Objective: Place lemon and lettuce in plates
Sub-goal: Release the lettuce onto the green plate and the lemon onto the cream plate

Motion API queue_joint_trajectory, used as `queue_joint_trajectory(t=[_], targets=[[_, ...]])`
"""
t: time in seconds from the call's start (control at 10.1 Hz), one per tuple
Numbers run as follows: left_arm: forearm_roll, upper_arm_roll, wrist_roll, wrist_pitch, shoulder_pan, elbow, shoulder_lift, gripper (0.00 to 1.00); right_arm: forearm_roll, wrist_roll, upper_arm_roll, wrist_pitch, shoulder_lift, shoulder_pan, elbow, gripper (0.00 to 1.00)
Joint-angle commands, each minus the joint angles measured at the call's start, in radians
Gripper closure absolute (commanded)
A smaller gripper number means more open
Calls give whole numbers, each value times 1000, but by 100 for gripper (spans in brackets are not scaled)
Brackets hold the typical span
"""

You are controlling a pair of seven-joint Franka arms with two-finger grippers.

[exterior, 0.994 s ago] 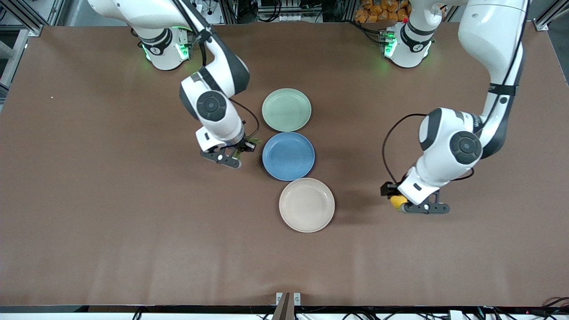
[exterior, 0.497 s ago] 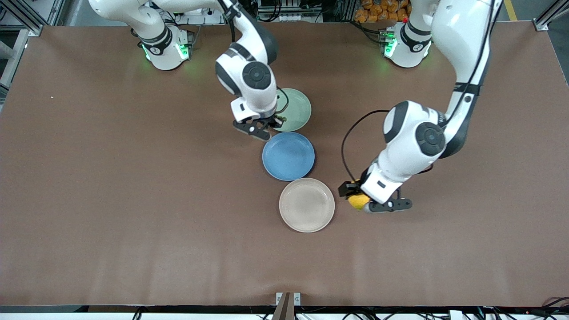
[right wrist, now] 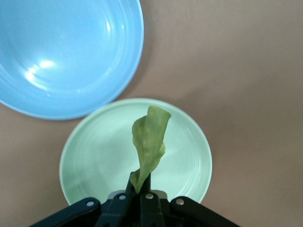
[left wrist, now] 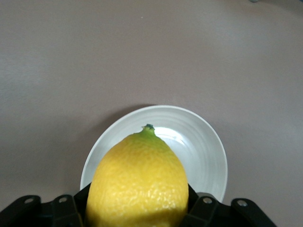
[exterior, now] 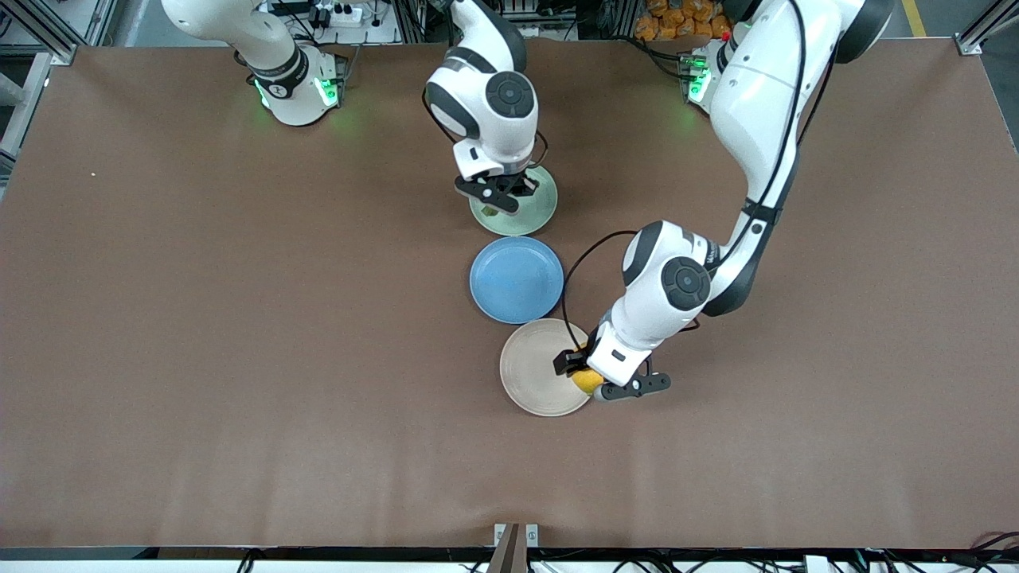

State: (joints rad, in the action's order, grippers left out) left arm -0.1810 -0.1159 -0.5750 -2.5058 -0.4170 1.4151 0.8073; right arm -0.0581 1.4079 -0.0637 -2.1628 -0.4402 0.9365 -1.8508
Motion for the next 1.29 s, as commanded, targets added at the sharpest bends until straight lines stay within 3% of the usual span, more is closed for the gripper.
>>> queue_joint_trajectory(t=[0.0,0.1,0.2,0.7,0.8,0.9,0.99,1.09,1.19], targets=[[-26,9,-35,-57,-26,-45,53,66,6,43,8,-5,-11,15,-5,89],[-26,7,-46,-70,-34,-50,65,65,6,69,8,-5,-17,15,-4,49],[-28,4,-54,-86,-40,-51,82,65,6,91,8,0,-17,15,-4,0],[-26,4,-65,-136,-77,-50,135,60,6,72,8,0,-6,-54,15,0],[-25,5,-59,-136,-83,-47,141,52,6,53,8,1,0,-82,15,0],[-20,5,-49,-136,-83,-45,141,28,7,5,8,4,12,-115,13,0],[-15,7,-42,-136,-82,-44,141,21,7,-44,8,9,23,-154,12,0],[-15,10,-20,-136,-82,-44,141,2,7,-93,7,14,31,-206,15,0],[-8,15,-14,-134,-80,-44,138,0,7,-146,7,14,38,-244,15,0]])
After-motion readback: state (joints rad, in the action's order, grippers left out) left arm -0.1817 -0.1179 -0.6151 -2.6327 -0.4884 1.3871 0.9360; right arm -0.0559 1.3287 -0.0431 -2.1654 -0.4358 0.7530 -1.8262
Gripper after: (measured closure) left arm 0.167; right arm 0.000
